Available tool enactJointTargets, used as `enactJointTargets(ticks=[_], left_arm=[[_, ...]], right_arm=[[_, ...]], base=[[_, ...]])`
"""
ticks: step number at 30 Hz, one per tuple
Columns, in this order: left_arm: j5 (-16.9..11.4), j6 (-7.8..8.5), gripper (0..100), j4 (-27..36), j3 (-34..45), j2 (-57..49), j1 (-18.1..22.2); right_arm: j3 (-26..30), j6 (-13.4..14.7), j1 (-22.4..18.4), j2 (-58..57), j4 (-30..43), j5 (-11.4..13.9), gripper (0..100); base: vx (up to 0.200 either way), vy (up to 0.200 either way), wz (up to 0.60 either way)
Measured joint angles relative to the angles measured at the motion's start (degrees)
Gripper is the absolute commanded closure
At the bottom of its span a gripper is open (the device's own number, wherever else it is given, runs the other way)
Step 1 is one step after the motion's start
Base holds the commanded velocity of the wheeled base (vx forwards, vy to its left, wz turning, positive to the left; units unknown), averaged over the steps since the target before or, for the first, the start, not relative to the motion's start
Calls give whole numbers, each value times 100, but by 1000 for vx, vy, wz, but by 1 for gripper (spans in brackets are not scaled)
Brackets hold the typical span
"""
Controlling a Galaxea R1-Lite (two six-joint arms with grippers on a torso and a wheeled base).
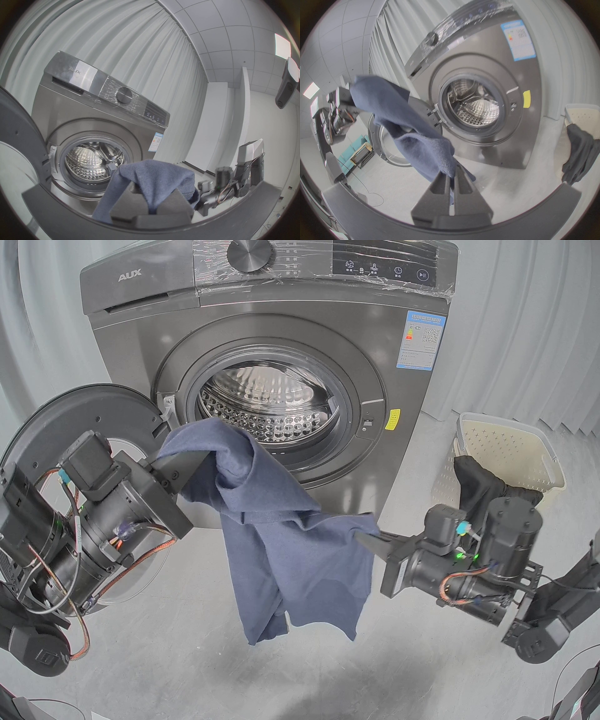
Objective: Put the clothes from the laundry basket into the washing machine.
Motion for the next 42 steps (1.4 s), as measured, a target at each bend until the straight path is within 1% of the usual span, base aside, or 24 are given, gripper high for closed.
enactJointTargets(ticks=[4,9,11,13,16,20,25,28,30,34,38,42], left_arm=[[35,-2,100,66,93,-71,162],[63,-20,100,271,230,-239,260],[82,-77,100,374,267,-308,284],[121,-169,100,438,294,-377,300],[206,-255,100,464,324,-455,330],[233,-266,100,475,347,-518,339],[239,-277,100,484,374,-564,345],[241,-325,100,486,383,-564,350],[241,-391,100,489,383,-553,350],[255,-453,100,501,311,-545,380],[282,-471,100,492,247,-540,408],[285,-471,100,490,232,-532,418]], right_arm=[[194,-35,-206,-605,44,98,100],[395,-18,-355,-1315,-2,229,100],[466,-7,-449,-1580,-17,334,100],[516,4,-564,-1797,-24,438,100],[546,39,-683,-2043,-39,514,100],[491,102,-736,-2220,-99,519,100],[422,116,-741,-2275,-305,501,100],[439,132,-728,-2260,-323,500,100],[478,156,-725,-2239,-328,495,100],[568,143,-708,-2227,-334,522,100],[588,134,-647,-2214,-446,528,100],[588,129,-634,-2093,-717,525,100]], base=[[0,0,0],[0,0,0],[0,0,0],[0,0,0],[0,0,0],[0,0,0],[0,0,0],[0,0,0],[0,0,0],[0,0,0],[0,0,0],[0,0,0]])
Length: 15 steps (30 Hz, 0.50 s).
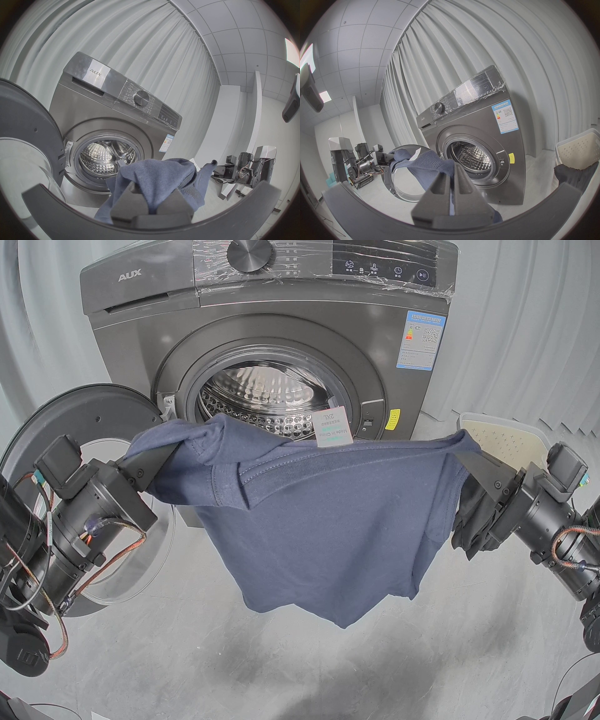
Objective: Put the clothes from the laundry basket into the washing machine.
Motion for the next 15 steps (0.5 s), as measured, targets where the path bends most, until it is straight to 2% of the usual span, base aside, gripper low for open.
enactJointTargets(ticks=[15], left_arm=[[-39,-11,100,-52,173,-2,-52]], right_arm=[[146,-16,-18,249,-197,-2,100]], base=[[0,0,0]])
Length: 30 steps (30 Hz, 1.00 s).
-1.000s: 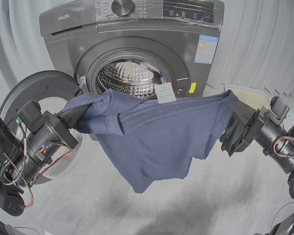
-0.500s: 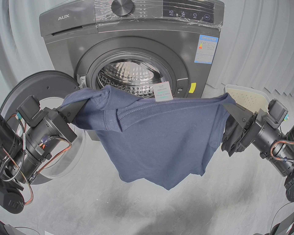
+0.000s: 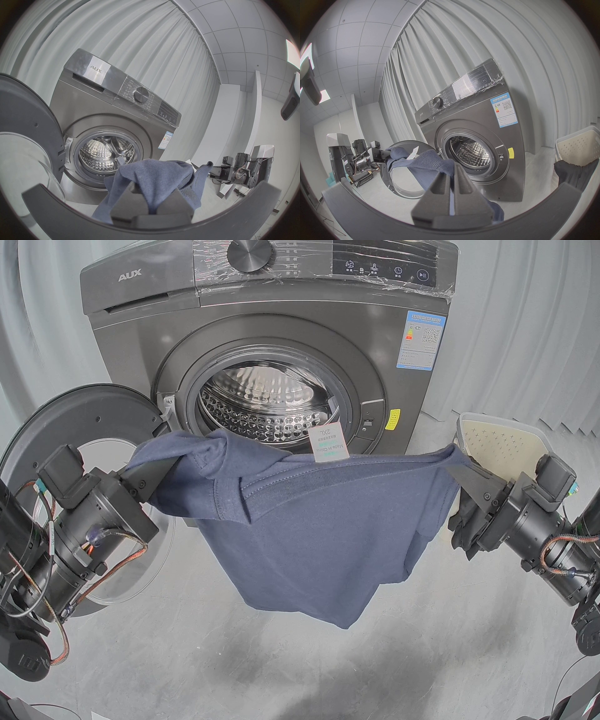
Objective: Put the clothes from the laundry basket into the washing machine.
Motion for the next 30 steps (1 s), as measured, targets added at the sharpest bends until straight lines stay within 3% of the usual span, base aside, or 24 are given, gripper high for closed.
enactJointTargets(ticks=[22,30], left_arm=[[112,5,100,93,17,-37,127],[94,11,100,98,55,-17,106]], right_arm=[[-618,24,-30,17,-9,-66,100],[-744,178,32,52,-154,-69,100]], base=[[0,0,0],[0,0,0]])
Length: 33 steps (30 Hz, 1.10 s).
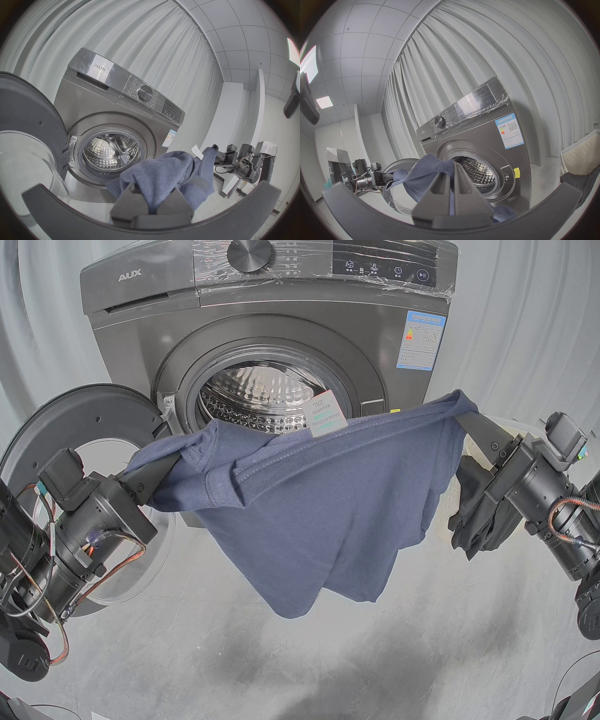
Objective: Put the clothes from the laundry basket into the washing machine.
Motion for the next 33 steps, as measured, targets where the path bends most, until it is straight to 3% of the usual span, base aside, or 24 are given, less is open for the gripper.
enactJointTargets(ticks=[22,27,33], left_arm=[[-61,11,100,1,41,59,-23],[-66,30,100,1,80,85,-28],[-66,52,100,-7,133,150,-28]], right_arm=[[-9,29,-24,113,-27,-13,100],[-83,27,-46,118,-11,-233,100],[-157,35,-46,149,-13,-295,100]], base=[[0,0,0],[0,0,0],[0,0,0]])
